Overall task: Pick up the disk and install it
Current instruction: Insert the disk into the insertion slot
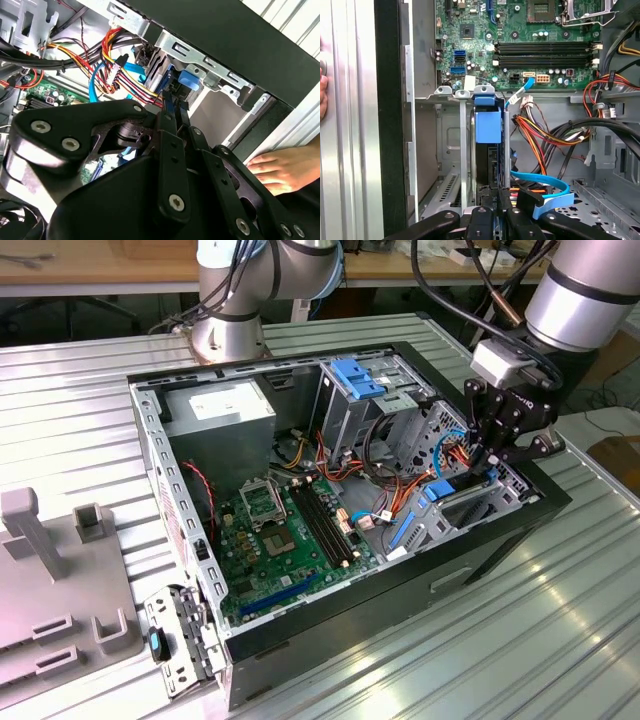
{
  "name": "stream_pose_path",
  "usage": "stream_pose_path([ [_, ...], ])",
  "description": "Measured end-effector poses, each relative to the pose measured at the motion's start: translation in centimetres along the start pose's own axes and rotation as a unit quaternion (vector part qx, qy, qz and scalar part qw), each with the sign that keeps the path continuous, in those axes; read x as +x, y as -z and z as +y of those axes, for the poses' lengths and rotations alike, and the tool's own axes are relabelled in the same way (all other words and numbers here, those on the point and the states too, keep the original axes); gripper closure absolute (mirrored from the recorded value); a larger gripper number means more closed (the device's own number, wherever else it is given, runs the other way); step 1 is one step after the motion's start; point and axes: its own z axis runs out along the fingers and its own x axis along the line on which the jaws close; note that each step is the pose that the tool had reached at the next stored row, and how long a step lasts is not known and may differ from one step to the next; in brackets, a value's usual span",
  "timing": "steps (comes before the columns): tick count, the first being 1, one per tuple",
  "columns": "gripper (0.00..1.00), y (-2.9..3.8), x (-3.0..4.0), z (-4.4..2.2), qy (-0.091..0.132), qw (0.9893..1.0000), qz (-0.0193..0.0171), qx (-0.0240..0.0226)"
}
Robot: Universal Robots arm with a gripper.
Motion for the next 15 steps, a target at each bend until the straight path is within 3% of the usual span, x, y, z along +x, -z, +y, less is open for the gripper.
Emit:
stream_pose_path([
  [15, 0.83, -0.27, -0.21, -0.03, 0.003, 1.0000, -0.0001, 0.0002],
])
